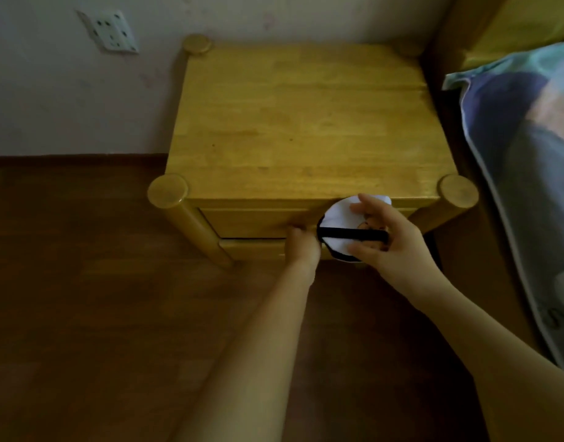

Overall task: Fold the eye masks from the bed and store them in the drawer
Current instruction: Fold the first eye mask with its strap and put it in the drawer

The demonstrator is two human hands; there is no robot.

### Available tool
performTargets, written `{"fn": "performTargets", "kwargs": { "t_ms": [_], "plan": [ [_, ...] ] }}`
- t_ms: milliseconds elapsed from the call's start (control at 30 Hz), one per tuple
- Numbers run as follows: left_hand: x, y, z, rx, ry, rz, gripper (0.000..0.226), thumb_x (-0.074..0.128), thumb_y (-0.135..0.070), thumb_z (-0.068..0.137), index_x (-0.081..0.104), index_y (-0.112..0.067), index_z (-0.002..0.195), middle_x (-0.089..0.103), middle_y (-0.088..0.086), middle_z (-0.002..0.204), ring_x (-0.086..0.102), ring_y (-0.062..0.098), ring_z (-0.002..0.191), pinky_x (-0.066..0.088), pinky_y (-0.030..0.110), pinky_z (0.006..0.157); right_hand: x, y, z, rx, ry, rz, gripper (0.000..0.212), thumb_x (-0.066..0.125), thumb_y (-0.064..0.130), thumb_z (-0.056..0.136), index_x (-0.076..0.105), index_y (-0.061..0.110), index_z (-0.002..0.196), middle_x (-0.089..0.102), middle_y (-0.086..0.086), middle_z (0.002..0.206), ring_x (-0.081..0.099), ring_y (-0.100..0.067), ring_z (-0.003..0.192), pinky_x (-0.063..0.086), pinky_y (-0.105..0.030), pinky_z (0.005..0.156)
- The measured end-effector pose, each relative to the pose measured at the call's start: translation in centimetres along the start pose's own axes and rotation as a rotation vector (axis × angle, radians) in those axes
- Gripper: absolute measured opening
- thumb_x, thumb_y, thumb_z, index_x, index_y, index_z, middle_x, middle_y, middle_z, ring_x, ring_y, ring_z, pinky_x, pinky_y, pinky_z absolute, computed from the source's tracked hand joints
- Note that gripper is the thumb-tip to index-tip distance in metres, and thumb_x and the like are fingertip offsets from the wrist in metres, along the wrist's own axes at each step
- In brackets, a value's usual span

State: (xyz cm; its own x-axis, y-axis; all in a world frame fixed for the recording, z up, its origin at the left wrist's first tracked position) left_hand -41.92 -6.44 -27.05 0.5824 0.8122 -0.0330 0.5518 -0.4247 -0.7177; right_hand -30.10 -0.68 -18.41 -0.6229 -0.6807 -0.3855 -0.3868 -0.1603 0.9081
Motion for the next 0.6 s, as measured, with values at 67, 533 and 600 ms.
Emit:
{"fn": "performTargets", "kwargs": {
  "t_ms": [67,533,600],
  "plan": [
    [0.6,-0.7,0.0,-0.061,-0.033,-0.145,0.042,0.047,-0.021,0.091,0.042,-0.009,0.131,0.05,0.007,0.129,0.049,0.028,0.11,0.038,0.039,0.087,-0.9,-0.4,0.0,-0.009,-0.016,-0.013,0.073,0.069,-0.006,0.078,0.043,0.023,0.139,0.056,0.01,0.126,0.057,-0.007,0.105,0.052,-0.016,0.083],
    [0.5,0.6,-0.3,-0.248,-0.07,-0.153,0.038,0.043,-0.015,0.09,0.052,-0.007,0.126,0.043,0.015,0.139,0.041,0.029,0.125,0.033,0.035,0.088,-3.0,-0.8,-0.6,-0.027,0.101,-0.091,0.092,0.068,-0.005,0.079,0.021,0.032,0.149,0.049,0.012,0.137,0.049,0.001,0.117,0.045,-0.008,0.086],
    [0.1,1.4,-1.1,-0.266,-0.063,-0.099,0.035,0.041,-0.013,0.092,0.052,-0.006,0.124,0.044,0.013,0.135,0.041,0.028,0.123,0.031,0.034,0.086,-3.1,-0.8,-1.1,-0.023,0.103,-0.094,0.093,0.068,-0.005,0.079,0.019,0.034,0.149,0.048,0.012,0.137,0.048,0.001,0.119,0.045,-0.007,0.087]
  ]
}}
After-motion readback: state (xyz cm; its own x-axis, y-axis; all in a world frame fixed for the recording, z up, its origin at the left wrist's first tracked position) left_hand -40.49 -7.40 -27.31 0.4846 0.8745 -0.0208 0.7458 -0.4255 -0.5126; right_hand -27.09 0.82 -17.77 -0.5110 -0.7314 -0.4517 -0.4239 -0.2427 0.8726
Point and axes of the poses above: each hand's wrist, its own z-axis towards the middle knuckle, its own x-axis out of the palm, y = z × x, the point moved 2 cm from there along z, towards the middle knuckle
